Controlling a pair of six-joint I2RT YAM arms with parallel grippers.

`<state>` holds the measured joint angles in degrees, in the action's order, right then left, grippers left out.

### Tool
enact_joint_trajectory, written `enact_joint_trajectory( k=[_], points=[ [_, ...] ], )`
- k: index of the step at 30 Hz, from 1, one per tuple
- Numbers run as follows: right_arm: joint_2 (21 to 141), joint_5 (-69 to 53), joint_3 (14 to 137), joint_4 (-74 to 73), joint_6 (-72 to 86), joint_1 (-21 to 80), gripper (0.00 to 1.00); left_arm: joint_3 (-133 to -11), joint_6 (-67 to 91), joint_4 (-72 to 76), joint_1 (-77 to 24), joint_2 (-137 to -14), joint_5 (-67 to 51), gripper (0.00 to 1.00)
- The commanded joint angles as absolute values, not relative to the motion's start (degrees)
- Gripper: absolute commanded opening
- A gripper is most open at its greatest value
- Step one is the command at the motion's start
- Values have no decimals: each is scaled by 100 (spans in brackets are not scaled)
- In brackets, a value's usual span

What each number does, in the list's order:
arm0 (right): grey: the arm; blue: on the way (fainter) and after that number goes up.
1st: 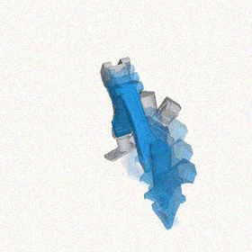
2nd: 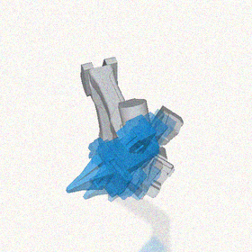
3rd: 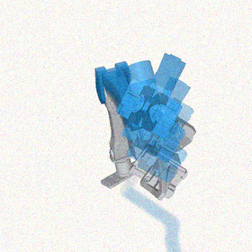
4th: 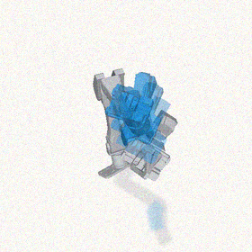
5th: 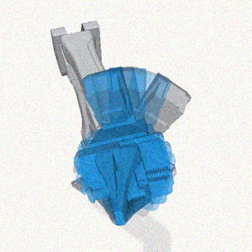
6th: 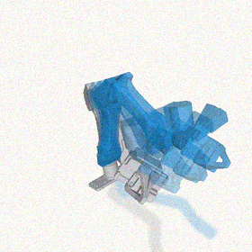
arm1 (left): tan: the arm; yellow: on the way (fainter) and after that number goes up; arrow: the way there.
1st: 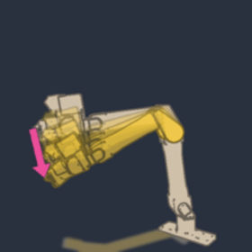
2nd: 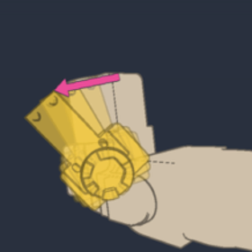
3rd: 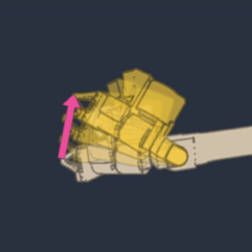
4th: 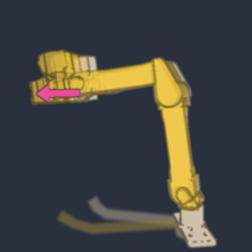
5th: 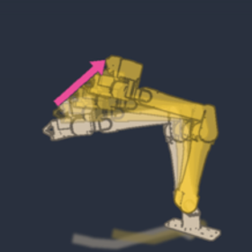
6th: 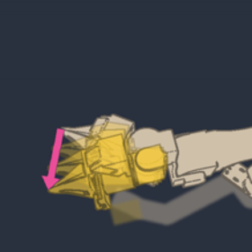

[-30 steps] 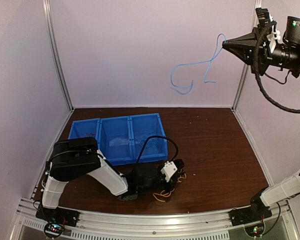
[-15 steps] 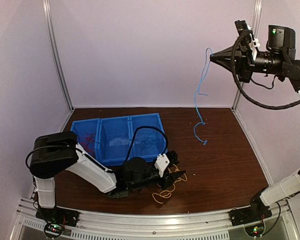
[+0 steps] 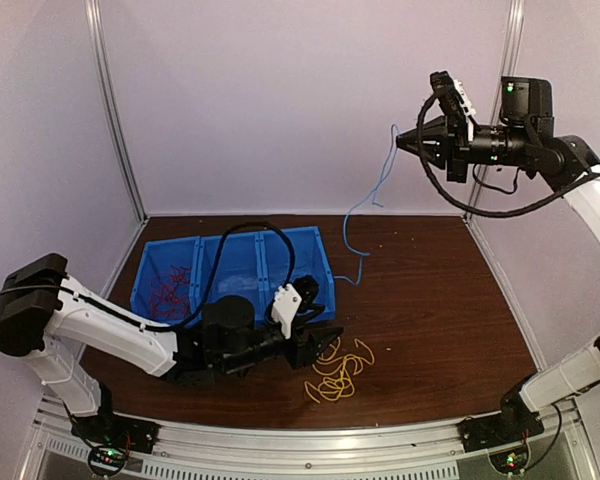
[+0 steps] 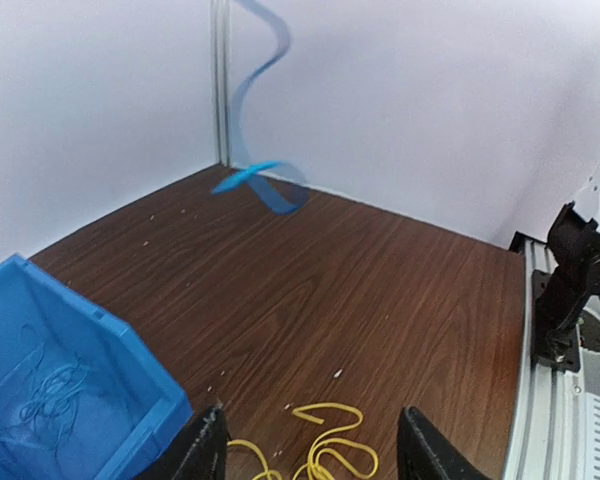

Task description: Untangle the cables

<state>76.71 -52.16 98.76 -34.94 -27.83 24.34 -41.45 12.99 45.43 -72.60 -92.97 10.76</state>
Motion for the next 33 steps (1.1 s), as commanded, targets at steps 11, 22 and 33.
enact_joint_trajectory(
  k=[11, 22, 33],
  points=[
    [8923, -5172, 10449, -2668, -2153, 2489, 0, -2464, 3321, 2397, -7269, -7383, 4137, 60],
    [10194, -4568, 11311, -2618, -1759, 2926, 0, -2128, 4000, 1511, -7269, -6561, 4633, 60],
    [11517, -4286, 11921, -2628, -1640, 2958, 0, -1870, 4095, 1307, -7266, -6155, 4709, 60]
  ],
)
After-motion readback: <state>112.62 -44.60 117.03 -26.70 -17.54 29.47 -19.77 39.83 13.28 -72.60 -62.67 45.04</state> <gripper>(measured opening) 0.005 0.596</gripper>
